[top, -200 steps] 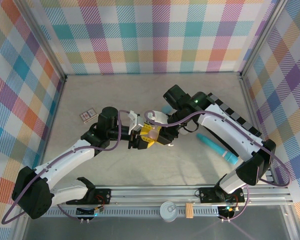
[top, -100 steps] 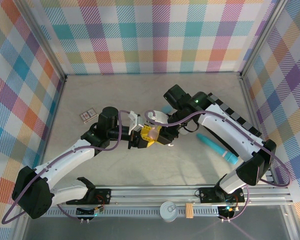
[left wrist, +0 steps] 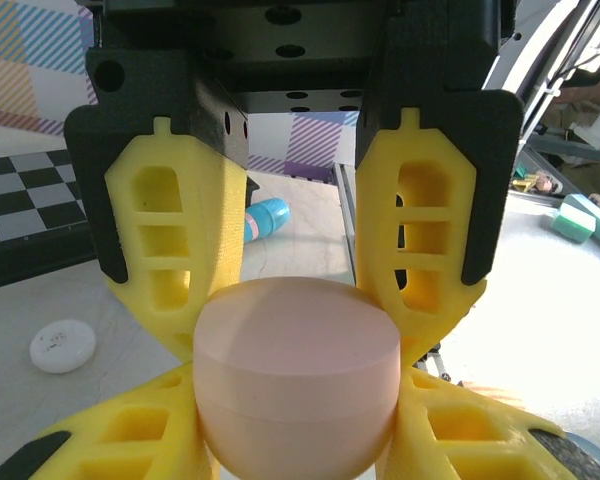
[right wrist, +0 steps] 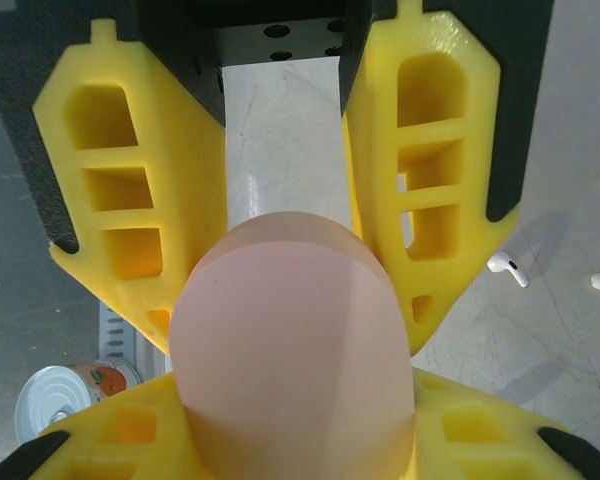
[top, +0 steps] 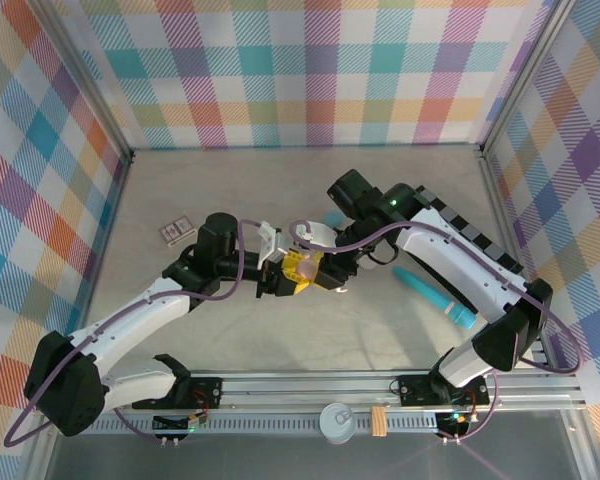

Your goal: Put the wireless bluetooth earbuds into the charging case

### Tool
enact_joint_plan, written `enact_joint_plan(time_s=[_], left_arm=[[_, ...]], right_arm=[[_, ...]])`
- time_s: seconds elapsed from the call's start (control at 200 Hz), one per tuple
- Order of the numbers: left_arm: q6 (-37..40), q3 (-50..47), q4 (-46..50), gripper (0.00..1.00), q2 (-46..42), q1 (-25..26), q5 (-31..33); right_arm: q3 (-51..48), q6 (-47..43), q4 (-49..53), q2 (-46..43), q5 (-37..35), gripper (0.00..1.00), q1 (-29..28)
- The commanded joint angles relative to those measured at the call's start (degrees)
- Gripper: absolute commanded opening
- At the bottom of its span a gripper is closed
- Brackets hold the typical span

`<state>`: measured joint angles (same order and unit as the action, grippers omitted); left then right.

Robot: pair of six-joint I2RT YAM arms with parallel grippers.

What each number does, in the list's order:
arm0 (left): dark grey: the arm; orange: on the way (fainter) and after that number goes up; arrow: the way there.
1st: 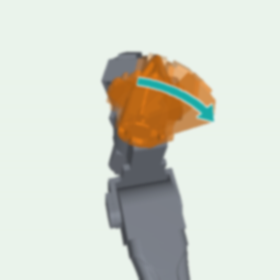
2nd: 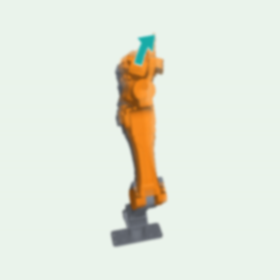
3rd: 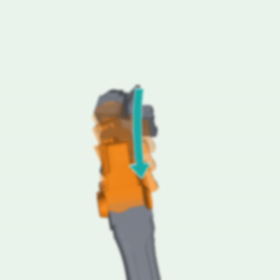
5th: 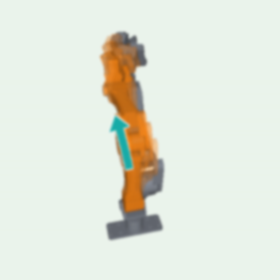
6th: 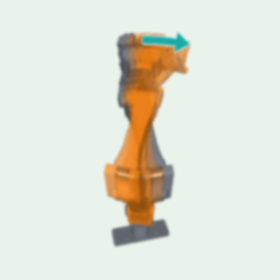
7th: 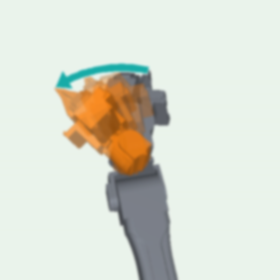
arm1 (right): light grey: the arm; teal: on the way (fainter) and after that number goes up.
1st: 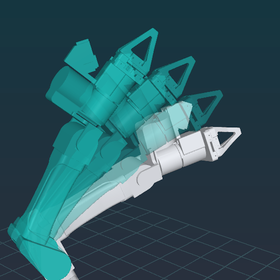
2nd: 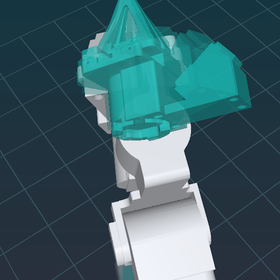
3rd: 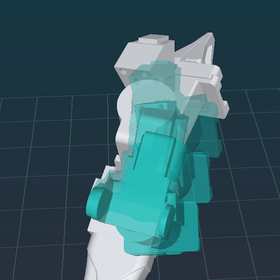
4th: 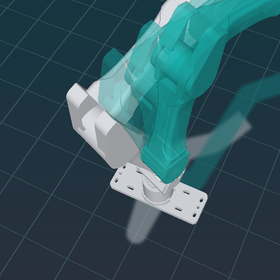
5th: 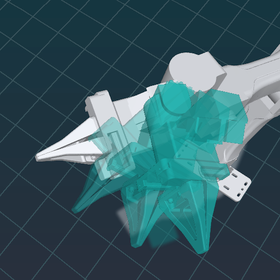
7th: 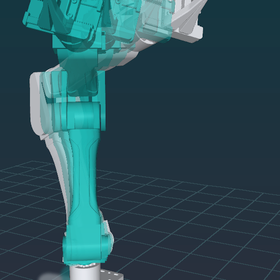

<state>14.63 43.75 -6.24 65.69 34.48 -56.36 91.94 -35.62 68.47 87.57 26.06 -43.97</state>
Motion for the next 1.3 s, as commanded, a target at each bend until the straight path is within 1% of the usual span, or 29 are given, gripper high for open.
enact_joint_plan(time_s=[0.0, 0.125, 0.21, 0.255, 0.4, 0.56, 0.8, 1.09, 1.295], left_arm=[[0.60, 1.53, -1.45, 0.25, 0.00, 0.76, -1.90], [0.58, 0.95, -2.00, 0.24, -0.18, 0.76, -1.12], [0.48, 0.30, -3.20, 0.24, -0.64, 0.76, -0.79], [0.55, -0.01, -3.59, 0.24, -0.95, 0.76, -0.59], [0.77, -0.22, -3.95, 0.24, -1.53, 0.76, -0.80], [0.49, 0.07, -4.04, 0.24, -1.57, 0.76, -1.37], [0.47, -0.55, -4.51, 0.24, -2.89, 0.75, -0.55], [0.54, -1.05, -5.87, 0.24, -2.76, 0.76, 0.19], [0.40, -1.12, -6.05, 0.25, -3.04, 0.76, 1.00]], right_arm=[[-0.56, -0.62, -1.51, -1.84, 0.86, 0.40, -0.37], [-2.13, -0.24, -2.99, -3.81, -1.86, 0.51, -0.27], [-2.89, -0.33, -3.17, -5.15, -3.30, 0.62, -0.25], [-3.08, -0.27, -3.16, -5.79, -3.39, 0.65, -0.04], [-3.26, 1.69, -5.36, -7.10, -2.77, 0.65, 0.63], [-3.34, 4.09, -8.09, -6.45, -3.48, 0.64, 1.36], [-3.19, 5.58, -9.73, -6.87, -4.87, 0.64, 3.22], [-3.26, 8.43, -12.39, -8.12, -4.64, 0.64, 5.99], [-3.01, 10.33, -14.74, -8.56, -5.66, 0.66, 7.44]])
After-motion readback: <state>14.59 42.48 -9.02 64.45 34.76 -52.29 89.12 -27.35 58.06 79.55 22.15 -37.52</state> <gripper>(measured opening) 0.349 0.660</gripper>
